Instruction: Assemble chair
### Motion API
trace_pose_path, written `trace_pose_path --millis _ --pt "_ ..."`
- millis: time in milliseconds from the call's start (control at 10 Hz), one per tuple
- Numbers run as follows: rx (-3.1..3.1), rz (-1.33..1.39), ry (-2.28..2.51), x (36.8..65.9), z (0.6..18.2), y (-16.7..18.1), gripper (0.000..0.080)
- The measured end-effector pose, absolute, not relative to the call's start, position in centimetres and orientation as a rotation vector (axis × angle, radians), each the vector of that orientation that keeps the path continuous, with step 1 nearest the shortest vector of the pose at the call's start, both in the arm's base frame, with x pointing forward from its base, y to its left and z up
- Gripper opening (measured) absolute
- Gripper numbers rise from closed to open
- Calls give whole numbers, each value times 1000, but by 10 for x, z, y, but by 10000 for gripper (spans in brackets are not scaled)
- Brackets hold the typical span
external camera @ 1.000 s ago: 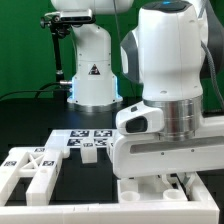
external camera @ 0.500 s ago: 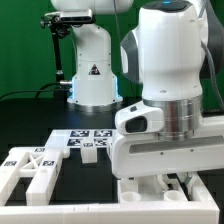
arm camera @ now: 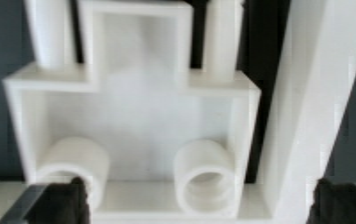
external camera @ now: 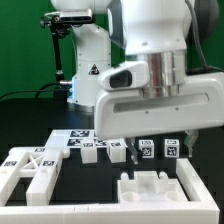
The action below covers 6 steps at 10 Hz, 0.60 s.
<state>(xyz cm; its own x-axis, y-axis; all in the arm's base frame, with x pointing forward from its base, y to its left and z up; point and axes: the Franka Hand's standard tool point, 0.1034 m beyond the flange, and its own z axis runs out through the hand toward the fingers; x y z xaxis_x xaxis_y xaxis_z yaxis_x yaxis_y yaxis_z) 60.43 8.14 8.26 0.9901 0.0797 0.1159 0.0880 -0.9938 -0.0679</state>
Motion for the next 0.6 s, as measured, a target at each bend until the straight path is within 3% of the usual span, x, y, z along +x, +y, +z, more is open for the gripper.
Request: trace_pose_path --millis 200,600 --pt "-3068 -176 -208 581 84 69 647" --pt "-3067 -177 -207 583 83 72 649"
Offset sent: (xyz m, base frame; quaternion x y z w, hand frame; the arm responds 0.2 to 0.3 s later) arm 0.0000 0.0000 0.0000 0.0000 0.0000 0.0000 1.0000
